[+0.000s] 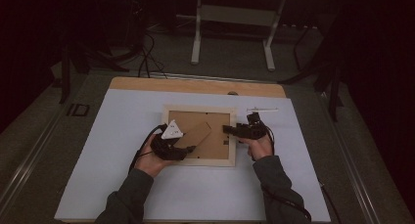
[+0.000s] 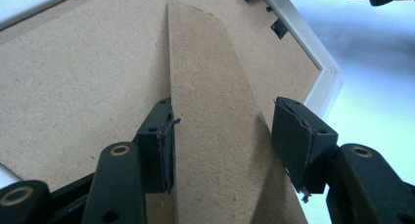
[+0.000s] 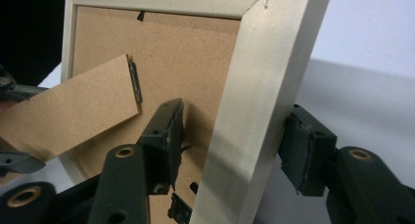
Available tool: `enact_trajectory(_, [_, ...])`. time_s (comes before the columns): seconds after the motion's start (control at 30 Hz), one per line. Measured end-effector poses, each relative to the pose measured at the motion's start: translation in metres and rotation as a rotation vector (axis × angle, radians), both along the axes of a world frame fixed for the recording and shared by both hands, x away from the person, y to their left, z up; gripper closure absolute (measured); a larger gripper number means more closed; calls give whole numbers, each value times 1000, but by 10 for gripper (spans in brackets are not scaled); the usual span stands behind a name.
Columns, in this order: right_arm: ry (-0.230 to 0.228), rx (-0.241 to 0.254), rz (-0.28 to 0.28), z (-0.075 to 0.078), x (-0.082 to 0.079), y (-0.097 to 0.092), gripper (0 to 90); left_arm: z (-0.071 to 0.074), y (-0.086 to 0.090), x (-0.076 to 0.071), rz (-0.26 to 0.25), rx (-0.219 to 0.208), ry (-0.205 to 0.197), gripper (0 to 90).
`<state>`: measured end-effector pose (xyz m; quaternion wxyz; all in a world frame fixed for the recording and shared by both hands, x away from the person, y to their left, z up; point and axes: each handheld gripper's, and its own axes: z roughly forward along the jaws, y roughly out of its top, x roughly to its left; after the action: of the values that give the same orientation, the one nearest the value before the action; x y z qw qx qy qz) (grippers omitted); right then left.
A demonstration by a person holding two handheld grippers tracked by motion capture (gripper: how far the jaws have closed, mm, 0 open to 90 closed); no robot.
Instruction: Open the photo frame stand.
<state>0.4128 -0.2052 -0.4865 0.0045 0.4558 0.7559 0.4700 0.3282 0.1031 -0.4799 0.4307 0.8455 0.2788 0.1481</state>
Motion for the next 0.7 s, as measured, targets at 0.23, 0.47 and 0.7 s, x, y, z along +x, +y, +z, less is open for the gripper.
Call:
enact_trajectory(0.23, [-21, 39, 0, 7, 0, -1, 518, 6, 0, 1, -29, -30, -5, 493])
enact_trajectory(0.47, [-46, 57, 17, 12, -2, -2, 546, 5, 1, 3, -32, -27, 4, 522])
enact_trajectory(0.7, [-64, 73, 5, 14, -4, -4, 567, 9, 0, 4, -29, -13, -8, 525])
